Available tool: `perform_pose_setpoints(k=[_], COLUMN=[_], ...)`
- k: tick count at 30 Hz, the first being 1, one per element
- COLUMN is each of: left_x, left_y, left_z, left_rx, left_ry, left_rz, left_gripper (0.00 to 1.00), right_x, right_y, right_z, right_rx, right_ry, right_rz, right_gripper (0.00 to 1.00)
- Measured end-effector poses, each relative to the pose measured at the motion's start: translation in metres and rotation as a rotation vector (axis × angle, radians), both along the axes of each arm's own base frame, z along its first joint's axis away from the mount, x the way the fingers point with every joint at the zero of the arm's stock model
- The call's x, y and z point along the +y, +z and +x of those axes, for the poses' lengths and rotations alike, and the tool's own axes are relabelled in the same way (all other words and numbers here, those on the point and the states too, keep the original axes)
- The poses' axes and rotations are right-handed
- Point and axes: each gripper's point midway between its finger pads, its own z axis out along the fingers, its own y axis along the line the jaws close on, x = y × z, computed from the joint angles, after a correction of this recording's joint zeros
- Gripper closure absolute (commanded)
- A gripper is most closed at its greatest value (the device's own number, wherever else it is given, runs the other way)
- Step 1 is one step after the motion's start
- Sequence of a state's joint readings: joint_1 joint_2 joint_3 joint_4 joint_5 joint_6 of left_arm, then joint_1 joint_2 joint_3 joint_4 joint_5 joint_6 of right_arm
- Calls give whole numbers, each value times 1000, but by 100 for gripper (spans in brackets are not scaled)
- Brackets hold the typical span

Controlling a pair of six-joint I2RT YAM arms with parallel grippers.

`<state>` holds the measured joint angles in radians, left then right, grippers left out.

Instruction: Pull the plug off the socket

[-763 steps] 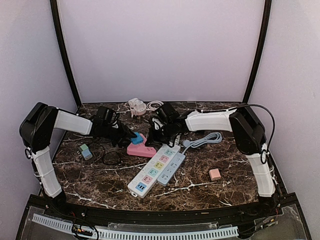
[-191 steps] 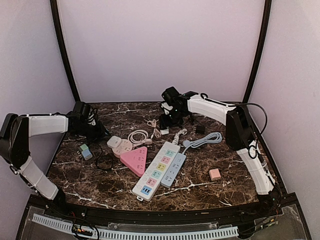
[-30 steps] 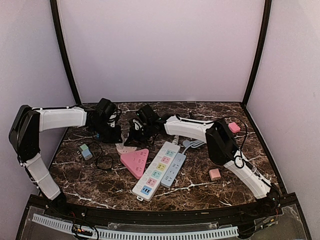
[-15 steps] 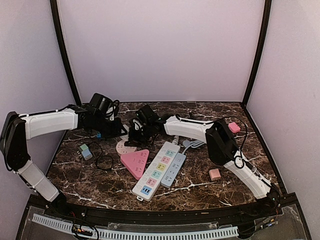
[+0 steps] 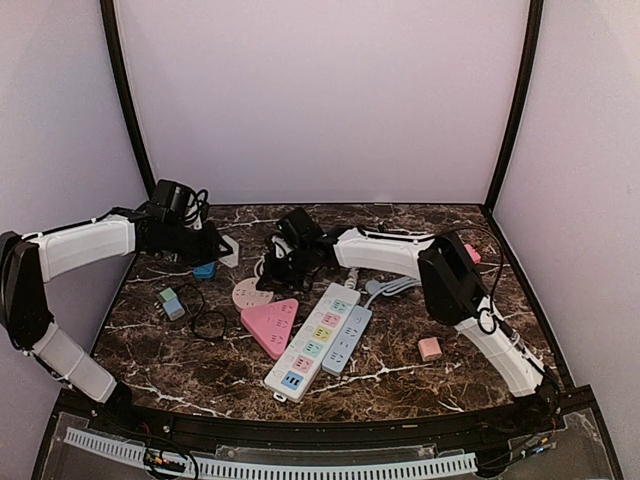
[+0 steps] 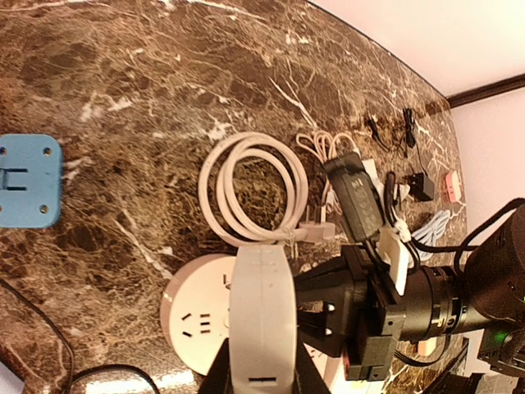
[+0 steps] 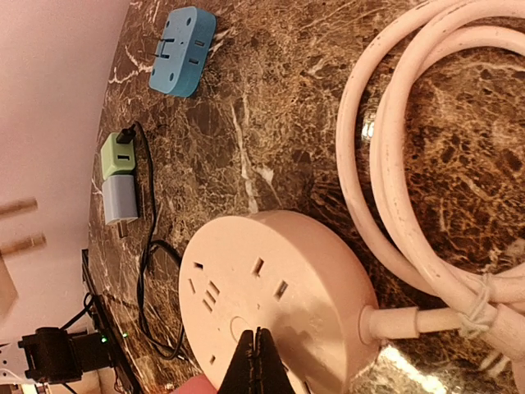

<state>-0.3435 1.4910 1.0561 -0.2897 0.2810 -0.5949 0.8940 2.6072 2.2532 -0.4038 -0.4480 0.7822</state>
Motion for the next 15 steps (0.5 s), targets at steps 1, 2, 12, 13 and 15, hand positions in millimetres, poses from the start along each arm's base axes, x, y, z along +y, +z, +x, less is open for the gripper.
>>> perform_pose_setpoints(k=[1, 2, 12, 13, 15], left_x=[5, 11, 18, 16, 13], left_y=[2, 5, 2, -1, -6], left_z=[2, 5, 39, 47, 63], left_rx=[-5, -11, 12, 18, 26], left_ry=[12, 29, 53, 55, 55], left_rz=[-3, -8, -106, -119, -142], left_gripper=[100, 100, 96, 96, 96], right_x=[-2, -5, -49, -55, -74], right_y=[2, 4, 114, 128, 161], right_z=[0, 1, 7, 7, 6], right_rx=[-7, -15, -274, -301, -373], right_ry=[1, 2, -12, -24, -44], right_rz=[-4, -10, 0, 8, 26], right_gripper=[97, 94, 65, 63, 61])
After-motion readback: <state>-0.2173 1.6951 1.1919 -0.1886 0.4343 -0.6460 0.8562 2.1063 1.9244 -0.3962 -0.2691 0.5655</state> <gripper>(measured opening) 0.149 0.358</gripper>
